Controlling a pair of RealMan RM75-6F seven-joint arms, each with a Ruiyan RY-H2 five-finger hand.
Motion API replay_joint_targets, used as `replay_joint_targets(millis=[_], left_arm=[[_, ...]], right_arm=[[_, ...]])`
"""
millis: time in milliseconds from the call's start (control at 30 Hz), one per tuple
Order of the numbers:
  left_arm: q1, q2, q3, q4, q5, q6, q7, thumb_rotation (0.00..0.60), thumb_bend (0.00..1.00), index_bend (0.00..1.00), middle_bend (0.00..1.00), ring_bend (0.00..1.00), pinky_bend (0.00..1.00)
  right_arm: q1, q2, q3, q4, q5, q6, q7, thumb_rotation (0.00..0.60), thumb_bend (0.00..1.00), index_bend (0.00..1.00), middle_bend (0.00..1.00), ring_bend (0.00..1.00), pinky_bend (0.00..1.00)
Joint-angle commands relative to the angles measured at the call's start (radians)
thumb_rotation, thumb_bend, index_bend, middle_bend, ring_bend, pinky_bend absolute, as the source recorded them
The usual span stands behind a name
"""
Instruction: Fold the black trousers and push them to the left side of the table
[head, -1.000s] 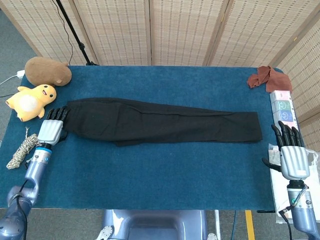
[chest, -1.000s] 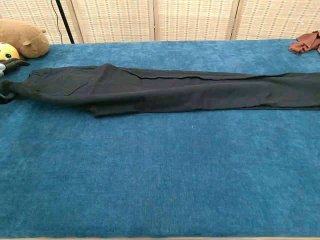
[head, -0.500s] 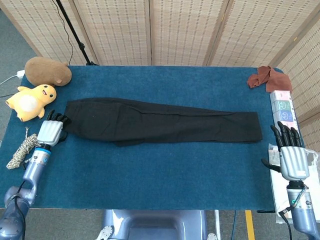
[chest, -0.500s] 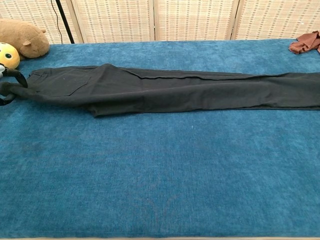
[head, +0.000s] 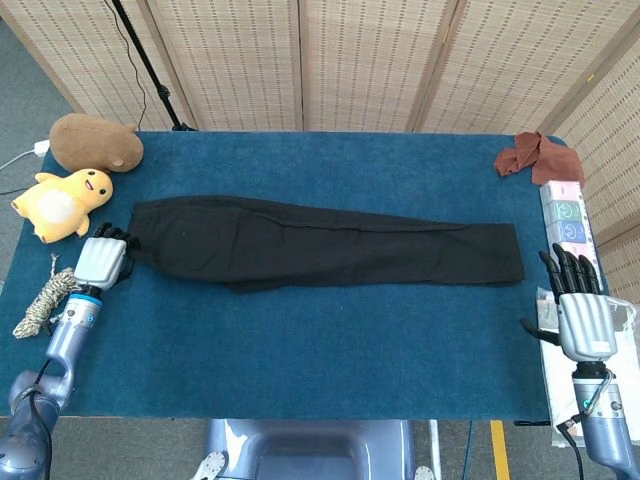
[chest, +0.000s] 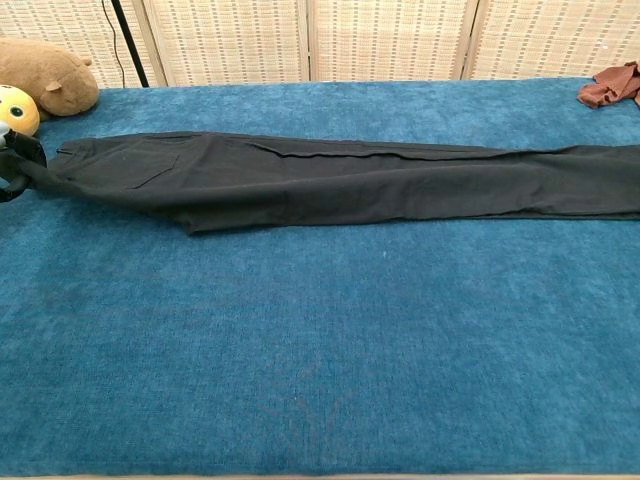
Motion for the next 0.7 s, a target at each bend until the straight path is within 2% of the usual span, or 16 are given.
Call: replay_joint_targets(millis=[33,300,367,700], left_arm=[[0.0,0.004,-0.002,-0.002,-0.001,0.005,-0.006,0.6,0.58,0.62,0.52,0.32,0.2],[0.024,0.043,0.001,-0.018,0.006,0.083,-0.059,0.6,0.58,0.71,0.59,0.38,0.26],[0.065,0.075,0.012,-0.017,0.016,0.143,-0.072,0.6,0.59,0.72,0.6,0.39,0.27],[0.149,0.148,0.038,-0.017,0.038,0.223,-0.077,0.6,0.59,0.72,0.6,0.39,0.27]], right_arm=[[0.0,0.0,-0.001,-0.002,-0.001,-0.001,0.0,0.6,0.0,0.0,0.0,0.0,0.0],[0.001,0.001,-0.005,-0.015,-0.005,-0.007,0.0,0.6,0.0,0.0,0.0,0.0,0.0],[0.002,0.002,-0.009,-0.022,-0.01,-0.011,0.001,0.6,0.0,0.0,0.0,0.0,0.0],[0.003,0.002,-0.014,-0.03,-0.017,-0.015,-0.006,0.6,0.0,0.0,0.0,0.0,0.0]])
